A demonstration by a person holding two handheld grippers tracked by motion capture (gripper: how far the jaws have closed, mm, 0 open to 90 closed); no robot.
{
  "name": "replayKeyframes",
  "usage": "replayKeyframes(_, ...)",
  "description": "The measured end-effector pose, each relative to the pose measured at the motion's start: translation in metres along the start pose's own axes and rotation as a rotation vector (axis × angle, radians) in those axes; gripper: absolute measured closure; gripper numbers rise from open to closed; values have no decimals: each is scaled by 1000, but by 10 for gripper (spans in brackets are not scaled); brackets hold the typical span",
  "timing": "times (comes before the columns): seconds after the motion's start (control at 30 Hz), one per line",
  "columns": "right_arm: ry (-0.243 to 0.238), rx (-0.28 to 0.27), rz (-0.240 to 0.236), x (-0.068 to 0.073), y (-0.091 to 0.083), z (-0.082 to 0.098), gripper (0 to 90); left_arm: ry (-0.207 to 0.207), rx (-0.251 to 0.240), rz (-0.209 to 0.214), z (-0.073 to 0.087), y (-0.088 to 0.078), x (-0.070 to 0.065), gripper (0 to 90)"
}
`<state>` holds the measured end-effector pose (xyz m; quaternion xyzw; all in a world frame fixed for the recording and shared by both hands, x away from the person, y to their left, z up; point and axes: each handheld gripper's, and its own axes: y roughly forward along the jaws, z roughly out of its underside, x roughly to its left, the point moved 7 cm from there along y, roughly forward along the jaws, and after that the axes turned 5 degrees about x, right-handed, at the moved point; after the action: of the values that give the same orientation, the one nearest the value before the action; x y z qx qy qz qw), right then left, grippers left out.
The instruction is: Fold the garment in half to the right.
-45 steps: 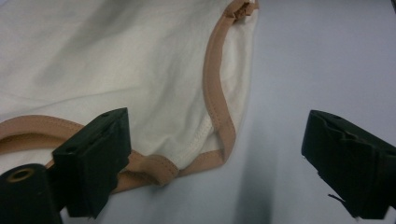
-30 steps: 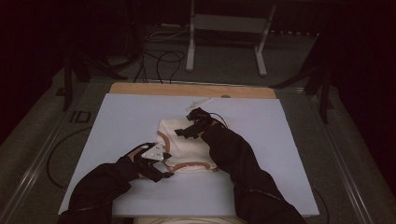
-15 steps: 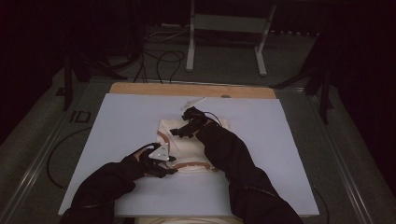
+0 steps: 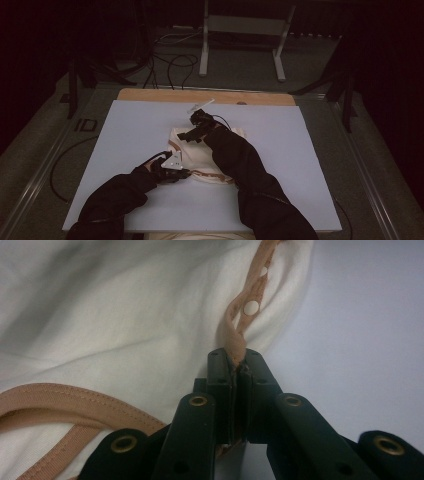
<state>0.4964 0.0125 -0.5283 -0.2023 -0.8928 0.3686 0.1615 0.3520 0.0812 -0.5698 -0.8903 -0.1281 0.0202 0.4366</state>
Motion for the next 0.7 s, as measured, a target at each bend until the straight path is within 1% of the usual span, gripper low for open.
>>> replayKeyframes(0.13,25,17,-13,0,10,-7,122,-3,0,6,0,0,0,857)
replayKeyframes(0.17,36,16,-9,0,13,-8,129,-4,-1,6,0,0,0,858)
replayKeyframes(0.23,40,18,2,0,19,-11,128,-5,2,13,1,-1,1,858)
replayKeyframes(0.27,54,19,12,0,22,-13,129,-10,0,17,1,0,1,858)
replayKeyframes(0.37,52,34,20,-2,31,-16,133,-9,1,14,0,0,1,858)
replayKeyframes(0.4,58,46,22,-2,33,-17,148,-8,0,15,1,0,1,858)
replayKeyframes(0.47,67,51,25,-2,38,-20,178,-7,1,16,1,0,1,858)
replayKeyframes(0.5,84,51,23,-2,40,-22,225,-6,-2,13,1,0,1,858)
replayKeyframes(0.57,85,59,30,-3,44,-24,252,-2,-1,11,1,0,1,858)
replayKeyframes(0.6,93,67,35,-2,46,-25,285,-2,-2,11,1,0,1,858)
replayKeyframes(0.63,101,78,32,-2,49,-25,299,-2,-2,11,1,-1,1,858)
replayKeyframes(0.7,101,93,54,-2,53,-25,334,-4,-4,12,1,0,1,858)
